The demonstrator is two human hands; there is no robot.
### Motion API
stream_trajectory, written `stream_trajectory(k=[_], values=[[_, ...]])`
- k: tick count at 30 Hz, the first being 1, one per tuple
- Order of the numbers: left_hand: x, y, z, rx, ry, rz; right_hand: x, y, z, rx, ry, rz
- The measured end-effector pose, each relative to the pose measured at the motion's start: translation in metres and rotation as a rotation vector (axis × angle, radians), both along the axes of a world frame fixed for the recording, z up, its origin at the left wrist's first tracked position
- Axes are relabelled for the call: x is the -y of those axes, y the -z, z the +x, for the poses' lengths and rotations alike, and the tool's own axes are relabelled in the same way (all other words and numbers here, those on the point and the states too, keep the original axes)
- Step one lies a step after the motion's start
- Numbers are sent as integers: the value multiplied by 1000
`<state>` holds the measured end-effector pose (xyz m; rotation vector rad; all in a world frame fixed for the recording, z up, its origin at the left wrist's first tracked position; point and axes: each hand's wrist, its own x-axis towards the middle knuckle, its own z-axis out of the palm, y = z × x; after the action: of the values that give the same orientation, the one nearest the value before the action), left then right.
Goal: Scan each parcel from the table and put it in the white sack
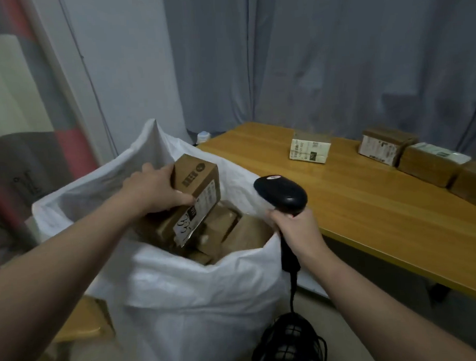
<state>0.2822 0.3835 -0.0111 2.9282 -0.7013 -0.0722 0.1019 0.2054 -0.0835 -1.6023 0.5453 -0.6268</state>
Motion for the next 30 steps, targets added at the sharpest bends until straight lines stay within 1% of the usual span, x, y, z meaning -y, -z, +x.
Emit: stream_trajectory(k=[3,5,7,8,10,11,12,13,17,20,23,24,25,27,28,30], values=[[17,-3,-1,1,32,14,6,-2,-5,123,5,55],[29,-3,-3,-50,55,39,3,1,-7,135,-56,1],[36,4,-2,-66,71,127,-2,7,-8,128,-77,-33],[35,10,0,-11,76,194,-4,9,-8,138,-66,-27],[29,25,10,219,70,305,-2,13,-6,178,-25,0],[26,32,16,326,60,328,-3,12,-4,189,-18,2],[23,39,23,393,53,329,-4,9,-1,187,-15,2],[23,46,29,414,48,320,-6,8,3,189,-22,-5],[37,73,43,341,25,382,-16,6,16,228,-35,-11],[49,78,54,247,10,387,-14,1,23,295,5,-13],[59,75,67,361,0,355,-6,-5,32,398,63,-9],[62,75,71,352,3,362,-4,-6,34,390,70,3],[65,75,76,291,16,372,-1,-5,36,344,81,1],[67,74,87,99,54,363,6,3,36,182,102,5],[66,71,94,21,70,341,10,7,34,118,119,30],[57,67,105,-43,78,255,18,17,28,70,125,85]])
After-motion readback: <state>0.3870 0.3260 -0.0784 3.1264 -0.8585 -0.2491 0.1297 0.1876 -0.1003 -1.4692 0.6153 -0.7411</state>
